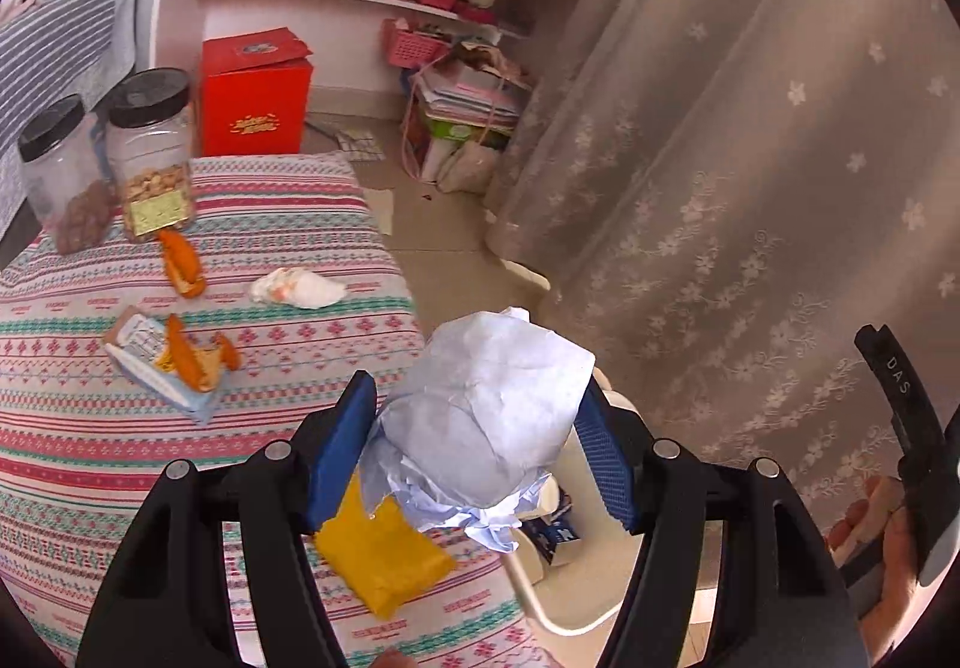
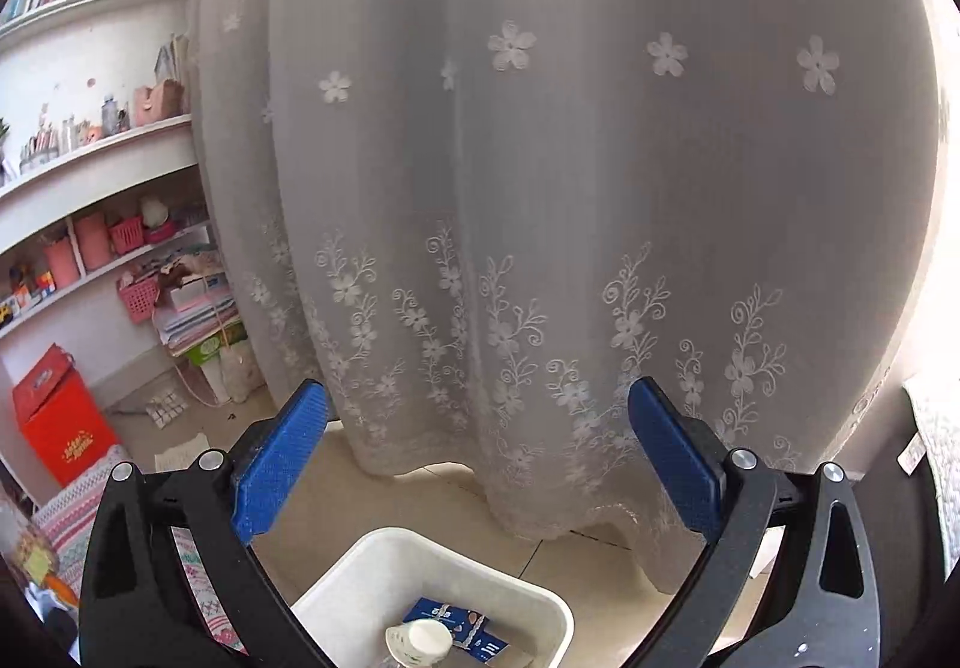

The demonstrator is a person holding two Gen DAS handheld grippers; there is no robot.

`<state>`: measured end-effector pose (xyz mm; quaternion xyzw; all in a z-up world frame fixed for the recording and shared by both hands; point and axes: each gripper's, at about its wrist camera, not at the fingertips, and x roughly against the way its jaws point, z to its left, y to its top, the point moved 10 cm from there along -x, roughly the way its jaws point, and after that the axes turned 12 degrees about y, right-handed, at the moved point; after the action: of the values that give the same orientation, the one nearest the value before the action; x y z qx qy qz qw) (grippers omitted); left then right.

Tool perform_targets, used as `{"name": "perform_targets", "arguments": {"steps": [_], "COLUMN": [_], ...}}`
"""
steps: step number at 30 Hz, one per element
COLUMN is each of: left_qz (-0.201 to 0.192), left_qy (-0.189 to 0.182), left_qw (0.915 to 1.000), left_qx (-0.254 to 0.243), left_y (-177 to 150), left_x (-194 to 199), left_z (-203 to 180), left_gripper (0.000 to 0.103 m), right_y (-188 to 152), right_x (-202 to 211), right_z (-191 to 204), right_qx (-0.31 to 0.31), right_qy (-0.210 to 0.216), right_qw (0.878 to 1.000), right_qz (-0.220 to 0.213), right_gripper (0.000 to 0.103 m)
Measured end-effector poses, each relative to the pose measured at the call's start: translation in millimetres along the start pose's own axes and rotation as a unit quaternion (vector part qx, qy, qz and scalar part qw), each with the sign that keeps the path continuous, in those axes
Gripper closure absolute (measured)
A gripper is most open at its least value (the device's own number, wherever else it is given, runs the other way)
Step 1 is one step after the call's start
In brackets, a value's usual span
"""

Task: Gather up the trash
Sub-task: 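Carry the tissue with the left tool to the bin while the right tool carries the white paper cup there, then grasp an orange peel with the left tool while the right tool grasps another orange peel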

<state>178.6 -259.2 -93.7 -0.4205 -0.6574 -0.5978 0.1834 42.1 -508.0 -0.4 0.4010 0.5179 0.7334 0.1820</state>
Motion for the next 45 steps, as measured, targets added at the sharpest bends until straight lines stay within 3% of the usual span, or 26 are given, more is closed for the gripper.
{"name": "perform_targets", "arguments": {"steps": [6,10,12,16,19,22,24,28,31,38,40,43,45], "left_qz": [0.005,0.030,0.054,0.067,0.065,0.063,0.076,0.090,0.083,0.072,0.086,0.123,0.136], "left_qy": [-0.035,-0.053,-0.060,-0.047,0.011,0.094,0.144,0.216,0.229,0.217,0.206,0.203,0.212], "left_qw": [0.9986,0.9970,0.9953,0.9944,0.9964,0.9935,0.9846,0.9577,0.9542,0.9646,0.9679,0.9666,0.9630], "left_qx": [-0.039,-0.048,-0.052,-0.066,-0.054,0.000,0.063,0.167,0.174,0.131,0.116,0.097,0.096], "left_y": [-1.8,-11.0,-20.5,-33.6,-30.8,-21.4,-19.0,-20.8,-14.6,8.3,9.3,3.8,-1.8], "left_x": [-14.3,-29.8,-39.4,-48.3,-55.6,-63.6,-68.6,-70.1,-68.5,-66.1,-73.7,-92.3,-100.0], "left_z": [-81.7,-121.2,-134.5,-136.2,-98.0,-26.8,31.9,133.0,173.6,206.4,202.1,199.4,200.3], "left_gripper": [0.037,0.030,0.020,0.019,0.019,0.019,0.019,0.020,0.022,0.037,0.042,0.060,0.061], "right_y": [5.8,11.5,13.9,13.0,7.2,-0.6,-6.4,-19.2,-28.7,-40.9,-45.9,-51.2,-53.8], "right_x": [-9.6,-14.2,-16.7,-22.0,-27.2,-30.3,-31.5,-32.0,-29.1,-26.0,-27.1,-27.5,-26.0], "right_z": [-32.7,-52.0,-59.6,-61.8,-49.9,-28.2,-10.5,21.9,41.2,73.0,80.1,89.9,95.4], "right_qx": [-0.049,-0.075,-0.088,-0.097,-0.085,-0.060,-0.042,-0.004,0.023,0.056,0.061,0.071,0.074], "right_qy": [-0.010,-0.016,-0.016,-0.010,0.007,0.029,0.048,0.079,0.094,0.116,0.121,0.124,0.127], "right_qw": [0.999,0.997,0.996,0.995,0.996,0.996,0.996,0.993,0.990,0.985,0.983,0.981,0.980], "right_qz": [0.007,0.006,0.007,0.014,0.033,0.053,0.067,0.090,0.101,0.118,0.127,0.133,0.134], "right_gripper": [0.007,0.007,0.007,0.007,0.007,0.007,0.007,0.007,0.007,0.007,0.007,0.007,0.007]}}
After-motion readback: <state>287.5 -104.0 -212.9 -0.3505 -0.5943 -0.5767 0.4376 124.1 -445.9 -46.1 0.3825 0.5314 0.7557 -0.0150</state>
